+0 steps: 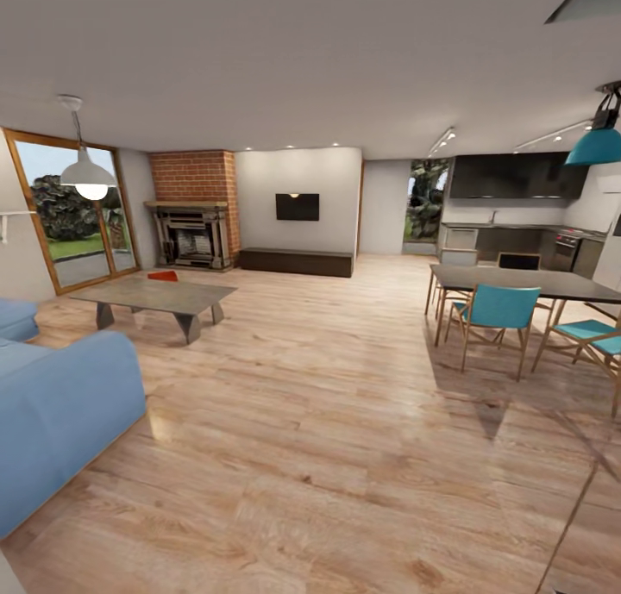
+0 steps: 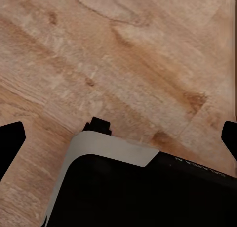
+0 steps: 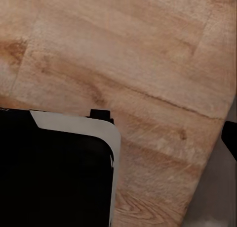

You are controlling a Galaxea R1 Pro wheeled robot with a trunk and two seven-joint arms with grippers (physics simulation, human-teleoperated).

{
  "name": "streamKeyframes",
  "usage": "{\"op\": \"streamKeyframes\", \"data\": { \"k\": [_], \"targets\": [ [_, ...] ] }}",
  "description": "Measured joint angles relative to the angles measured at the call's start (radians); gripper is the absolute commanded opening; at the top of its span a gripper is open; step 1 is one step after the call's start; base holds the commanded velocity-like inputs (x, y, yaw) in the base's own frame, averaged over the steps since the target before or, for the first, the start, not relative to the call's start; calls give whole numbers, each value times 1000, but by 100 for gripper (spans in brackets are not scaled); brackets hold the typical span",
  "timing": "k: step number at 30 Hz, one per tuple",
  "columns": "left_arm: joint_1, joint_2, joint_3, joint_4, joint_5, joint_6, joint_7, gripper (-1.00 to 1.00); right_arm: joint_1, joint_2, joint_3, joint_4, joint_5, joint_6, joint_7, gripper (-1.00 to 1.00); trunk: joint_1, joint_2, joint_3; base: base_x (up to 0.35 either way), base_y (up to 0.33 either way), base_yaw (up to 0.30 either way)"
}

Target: Move the two storage containers from the living room to the garage. In the garage, place one container on the floor and stack the other container on top of it (either order is fine).

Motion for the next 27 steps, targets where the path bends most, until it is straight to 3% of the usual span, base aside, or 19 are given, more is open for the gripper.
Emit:
{"op": "streamKeyframes", "data": {
  "k": [18,27],
  "targets": [
    [0,0,0,0,0,1,0,100,0,6,-5,0,-1,0,-14,100,0,0,0,327,0,4],
    [0,0,0,0,0,1,0,100,0,4,-5,0,-1,-1,-15,100,0,0,0,326,0,148]
  ]
}}
